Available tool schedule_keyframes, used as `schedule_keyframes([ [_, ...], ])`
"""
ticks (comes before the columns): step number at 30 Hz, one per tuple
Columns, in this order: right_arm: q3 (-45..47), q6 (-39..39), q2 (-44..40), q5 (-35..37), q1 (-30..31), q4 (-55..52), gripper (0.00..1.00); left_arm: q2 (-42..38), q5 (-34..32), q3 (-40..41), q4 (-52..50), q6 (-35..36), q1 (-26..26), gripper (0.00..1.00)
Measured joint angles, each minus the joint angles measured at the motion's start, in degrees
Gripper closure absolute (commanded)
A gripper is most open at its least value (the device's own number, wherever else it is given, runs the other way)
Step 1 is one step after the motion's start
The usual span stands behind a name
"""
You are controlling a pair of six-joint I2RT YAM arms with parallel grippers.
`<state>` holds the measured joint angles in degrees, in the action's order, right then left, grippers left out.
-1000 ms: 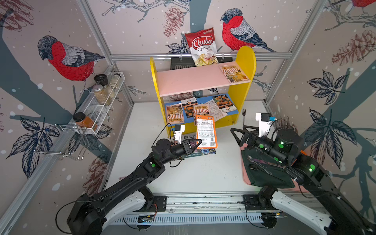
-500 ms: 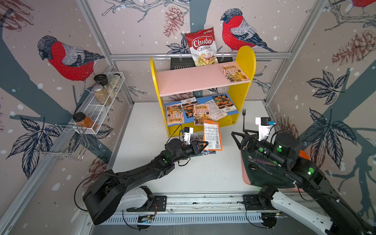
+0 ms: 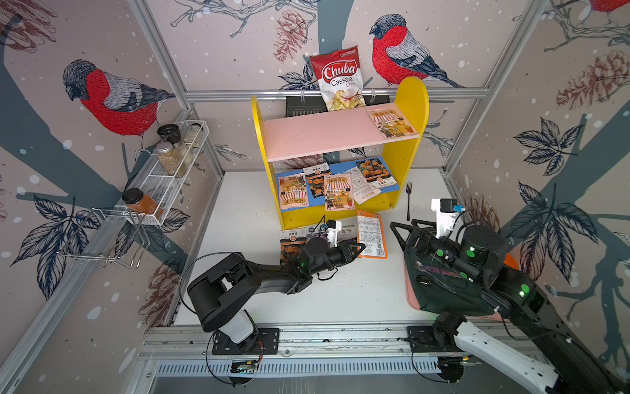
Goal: Take the seed bag off the shelf
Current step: Place the seed packet at the center of the board.
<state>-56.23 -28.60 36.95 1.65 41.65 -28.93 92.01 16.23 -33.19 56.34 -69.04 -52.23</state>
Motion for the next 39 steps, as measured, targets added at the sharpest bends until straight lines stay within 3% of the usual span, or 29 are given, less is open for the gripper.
schedule_keyframes([
  [15, 1.0, -1.3, -0.7, 0.0, 0.0, -0.7, 0.00, 6.0, -2.9, -3.8, -0.6, -4.5, -0.5, 1.00],
  [39, 1.8, -1.6, -1.4, 0.0, 0.0, -0.7, 0.00, 16.0, -5.9, -11.4, -8.7, -4.0, -1.4, 1.00],
])
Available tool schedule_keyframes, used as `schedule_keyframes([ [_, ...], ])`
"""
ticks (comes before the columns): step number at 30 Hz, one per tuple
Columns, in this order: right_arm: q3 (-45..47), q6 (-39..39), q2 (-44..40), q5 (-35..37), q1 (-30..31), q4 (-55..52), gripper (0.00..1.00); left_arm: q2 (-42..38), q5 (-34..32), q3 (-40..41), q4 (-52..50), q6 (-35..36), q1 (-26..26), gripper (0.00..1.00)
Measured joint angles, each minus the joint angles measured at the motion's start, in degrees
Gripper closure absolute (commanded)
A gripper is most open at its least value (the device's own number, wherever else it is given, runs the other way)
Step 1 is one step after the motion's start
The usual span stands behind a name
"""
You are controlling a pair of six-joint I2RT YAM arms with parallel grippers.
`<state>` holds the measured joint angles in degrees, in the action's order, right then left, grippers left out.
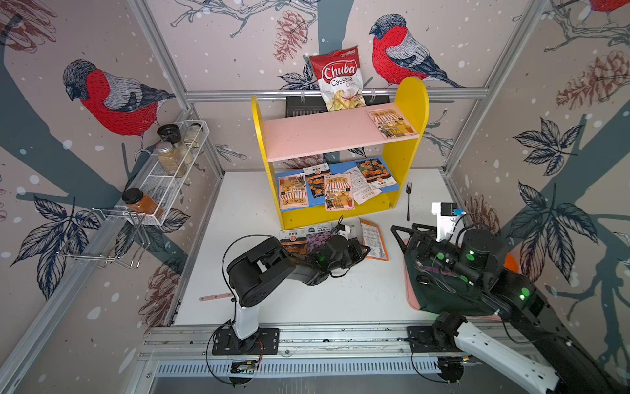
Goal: Take the seed bag off the shelf
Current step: Place the seed packet at the center of the board.
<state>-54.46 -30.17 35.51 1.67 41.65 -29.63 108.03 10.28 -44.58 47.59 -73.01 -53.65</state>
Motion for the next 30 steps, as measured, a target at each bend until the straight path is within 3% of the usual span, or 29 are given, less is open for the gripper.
schedule_keyframes([
  [12, 0.0, 0.0, 0.0, 0.0, 0.0, 0.0, 0.00, 2.2, -1.4, -2.6, -3.4, 1.1, 0.0, 1.00],
  [30, 0.1, 0.0, -0.4, 0.1, 0.0, 0.0, 0.00, 2.5, -4.0, -4.2, -9.4, 2.6, 0.0, 0.65],
])
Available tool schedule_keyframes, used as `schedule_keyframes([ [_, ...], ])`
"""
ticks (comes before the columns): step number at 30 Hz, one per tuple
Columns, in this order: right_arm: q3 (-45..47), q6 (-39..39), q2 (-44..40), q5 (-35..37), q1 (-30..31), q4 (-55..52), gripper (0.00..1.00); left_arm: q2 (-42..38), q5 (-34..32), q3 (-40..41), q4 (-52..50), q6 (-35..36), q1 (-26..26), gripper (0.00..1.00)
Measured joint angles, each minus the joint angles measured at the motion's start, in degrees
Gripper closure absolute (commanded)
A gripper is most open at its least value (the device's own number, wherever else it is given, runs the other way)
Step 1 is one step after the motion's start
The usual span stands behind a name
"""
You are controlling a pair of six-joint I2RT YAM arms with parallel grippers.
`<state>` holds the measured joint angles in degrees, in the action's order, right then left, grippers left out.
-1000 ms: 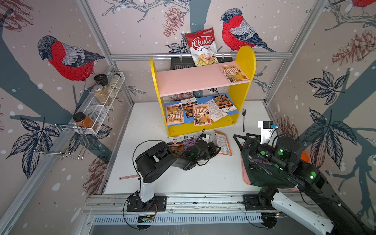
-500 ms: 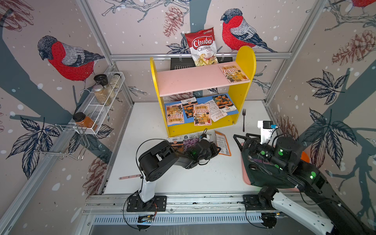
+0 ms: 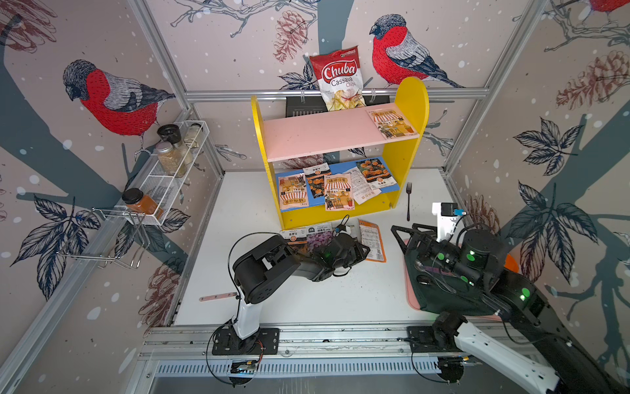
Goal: Take the seed bag off the shelf
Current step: Place the seed packet at the center of the board.
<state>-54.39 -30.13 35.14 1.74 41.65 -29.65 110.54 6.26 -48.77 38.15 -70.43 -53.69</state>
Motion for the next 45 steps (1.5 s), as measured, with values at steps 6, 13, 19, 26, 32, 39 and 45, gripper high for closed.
schedule_keyframes([
  [6, 0.2, 0.0, 0.0, 0.1, 0.0, -0.2, 0.00, -1.0, -0.5, 0.5, -1.6, 0.1, 0.0, 0.45],
  [13, 0.4, 0.0, -0.2, 0.1, 0.0, -0.4, 0.00, -3.3, -2.2, 0.5, -5.0, 1.6, 0.0, 0.10],
  [19, 0.9, 0.0, -0.2, 0.2, 0.0, -0.4, 0.00, -3.2, -3.3, -4.2, -11.0, 5.1, -0.3, 0.04],
  [26, 0.7, 0.0, -0.3, 0.6, 0.0, -0.5, 0.00, -3.0, -3.6, -8.0, -17.0, 8.1, -1.1, 0.04],
  [32, 0.1, 0.0, -0.6, 1.3, 0.0, -0.8, 0.00, -4.0, -4.9, -11.2, -24.3, 11.1, -1.2, 0.04],
  [39, 0.1, -0.1, -0.4, 2.3, 0.0, -0.8, 0.00, -7.4, -6.1, -11.7, -31.5, 14.6, -1.2, 0.04],
  [45, -2.0, -0.2, 1.0, 5.6, 0.0, -0.7, 0.00, -14.3, -6.2, -10.3, -34.3, 18.1, -1.2, 0.04],
])
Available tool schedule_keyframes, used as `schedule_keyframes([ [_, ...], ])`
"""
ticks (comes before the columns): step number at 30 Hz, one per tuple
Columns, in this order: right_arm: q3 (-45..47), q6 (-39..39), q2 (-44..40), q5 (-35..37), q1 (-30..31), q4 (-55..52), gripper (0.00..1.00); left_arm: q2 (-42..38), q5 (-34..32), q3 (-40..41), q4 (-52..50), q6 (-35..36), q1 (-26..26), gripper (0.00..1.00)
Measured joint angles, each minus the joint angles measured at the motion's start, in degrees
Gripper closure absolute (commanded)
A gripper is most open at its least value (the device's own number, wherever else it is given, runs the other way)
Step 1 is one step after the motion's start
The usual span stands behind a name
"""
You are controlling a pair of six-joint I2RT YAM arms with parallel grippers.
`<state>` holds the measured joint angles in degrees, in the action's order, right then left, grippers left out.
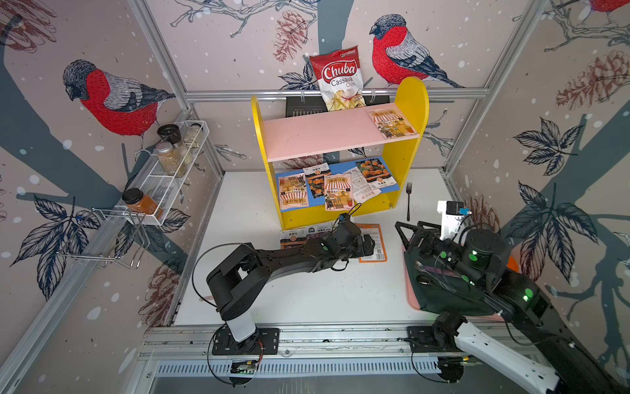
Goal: Take the seed bag off the shelf
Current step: Place the seed packet at the center of the board.
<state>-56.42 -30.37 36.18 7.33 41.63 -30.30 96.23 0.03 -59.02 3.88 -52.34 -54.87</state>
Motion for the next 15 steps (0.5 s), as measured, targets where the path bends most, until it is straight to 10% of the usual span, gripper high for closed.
schedule_keyframes([
  [15, -17.5, 9.1, 17.8, 11.1, -1.6, 2.1, 0.00, -23.2, 0.5, 1.4, -6.0, 13.4, 0.0, 0.01],
])
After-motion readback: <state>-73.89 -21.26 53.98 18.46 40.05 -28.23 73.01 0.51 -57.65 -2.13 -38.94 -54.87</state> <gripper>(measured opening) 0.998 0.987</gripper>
